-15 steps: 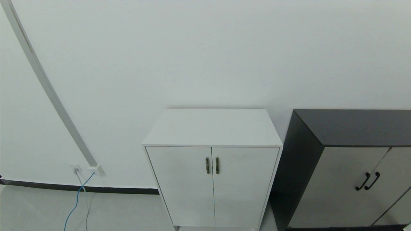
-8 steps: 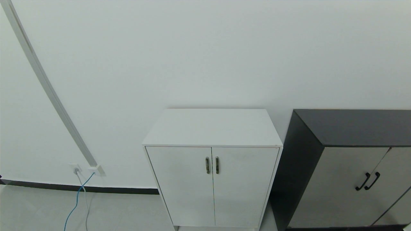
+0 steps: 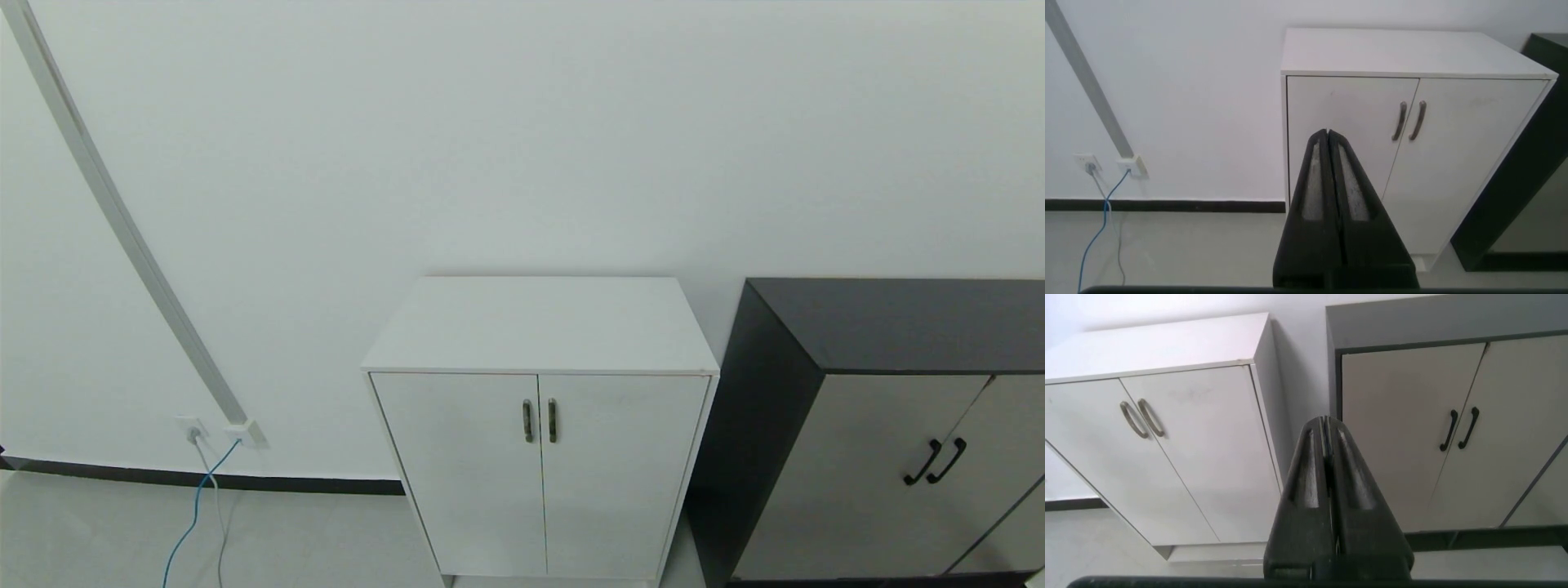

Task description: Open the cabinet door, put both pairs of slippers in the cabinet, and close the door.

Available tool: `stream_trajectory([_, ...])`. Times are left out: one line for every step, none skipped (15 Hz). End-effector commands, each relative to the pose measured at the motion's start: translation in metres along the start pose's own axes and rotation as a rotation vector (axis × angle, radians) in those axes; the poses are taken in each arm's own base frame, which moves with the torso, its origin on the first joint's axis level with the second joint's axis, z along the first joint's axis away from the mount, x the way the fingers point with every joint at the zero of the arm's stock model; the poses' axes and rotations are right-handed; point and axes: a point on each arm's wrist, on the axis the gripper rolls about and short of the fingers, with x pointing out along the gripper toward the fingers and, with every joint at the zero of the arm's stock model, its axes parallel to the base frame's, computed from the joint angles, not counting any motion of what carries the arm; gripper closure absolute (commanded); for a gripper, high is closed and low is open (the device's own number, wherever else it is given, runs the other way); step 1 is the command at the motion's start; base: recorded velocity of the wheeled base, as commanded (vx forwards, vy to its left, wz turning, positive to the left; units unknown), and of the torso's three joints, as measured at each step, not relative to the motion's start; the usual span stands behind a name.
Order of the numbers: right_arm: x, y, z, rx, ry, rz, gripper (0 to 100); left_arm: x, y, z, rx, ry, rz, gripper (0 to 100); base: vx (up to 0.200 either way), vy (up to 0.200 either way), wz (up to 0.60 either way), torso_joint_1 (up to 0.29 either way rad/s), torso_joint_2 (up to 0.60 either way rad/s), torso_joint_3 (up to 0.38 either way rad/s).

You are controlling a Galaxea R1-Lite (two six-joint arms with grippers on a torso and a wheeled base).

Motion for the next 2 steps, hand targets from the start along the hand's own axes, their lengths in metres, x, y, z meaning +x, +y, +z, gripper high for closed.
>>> stream_trajectory([0.0001,0.0000,0.0001,0.000,0.001,0.000,100,0.0001,0.0000,-0.0005,0.000,0.001,0.000,100,0.000,0.000,0.00,0.000,0.00,0.000])
stream_trajectory([0.0001,0.0000,0.0001,0.000,0.001,0.000,100,0.0000,0.0000,0.0000,0.000,0.000,0.001,100,0.000,0.000,0.00,0.000,0.00,0.000])
